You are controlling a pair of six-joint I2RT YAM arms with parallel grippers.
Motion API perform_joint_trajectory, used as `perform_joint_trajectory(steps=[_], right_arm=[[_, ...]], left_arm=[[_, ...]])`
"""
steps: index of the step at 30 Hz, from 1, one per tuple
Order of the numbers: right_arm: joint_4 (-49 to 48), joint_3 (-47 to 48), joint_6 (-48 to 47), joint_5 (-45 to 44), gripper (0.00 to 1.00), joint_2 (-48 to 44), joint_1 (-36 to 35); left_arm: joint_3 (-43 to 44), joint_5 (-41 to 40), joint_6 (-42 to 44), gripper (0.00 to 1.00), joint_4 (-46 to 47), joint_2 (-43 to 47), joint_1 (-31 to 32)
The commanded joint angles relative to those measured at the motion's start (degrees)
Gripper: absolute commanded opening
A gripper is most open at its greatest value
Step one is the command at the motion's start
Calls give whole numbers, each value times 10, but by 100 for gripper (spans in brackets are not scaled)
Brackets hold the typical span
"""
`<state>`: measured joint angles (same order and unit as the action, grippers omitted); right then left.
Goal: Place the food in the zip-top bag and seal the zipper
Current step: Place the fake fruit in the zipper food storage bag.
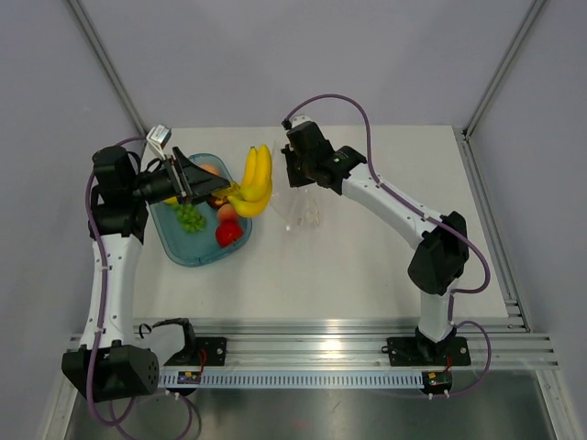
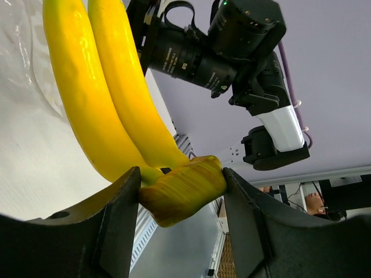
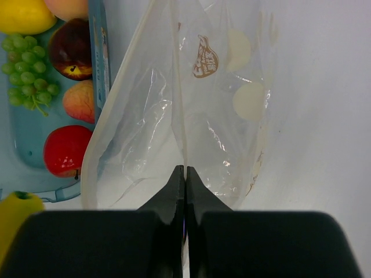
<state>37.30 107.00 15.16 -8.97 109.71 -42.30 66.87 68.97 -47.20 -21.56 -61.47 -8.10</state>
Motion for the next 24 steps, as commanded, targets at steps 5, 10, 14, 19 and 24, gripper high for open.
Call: perform_joint_trajectory(steps=[5, 10, 14, 19, 24], right_arm=[[-38, 6, -12, 29, 0, -2, 5], [-58, -17, 5, 35, 0, -20, 5], [-50, -18, 21, 36, 0, -25, 6], [-62, -38, 71, 60, 0, -38, 19], [-80, -50, 83, 76, 0, -45, 23]], left_arm=[[-46, 22, -77, 0, 139, 1, 33], [-81, 0, -127, 0, 212, -15, 57], [-98, -19, -140, 0, 217, -29, 62], [-119, -37, -112, 0, 159, -46, 62], [-140, -42, -111, 0, 164, -57, 61]])
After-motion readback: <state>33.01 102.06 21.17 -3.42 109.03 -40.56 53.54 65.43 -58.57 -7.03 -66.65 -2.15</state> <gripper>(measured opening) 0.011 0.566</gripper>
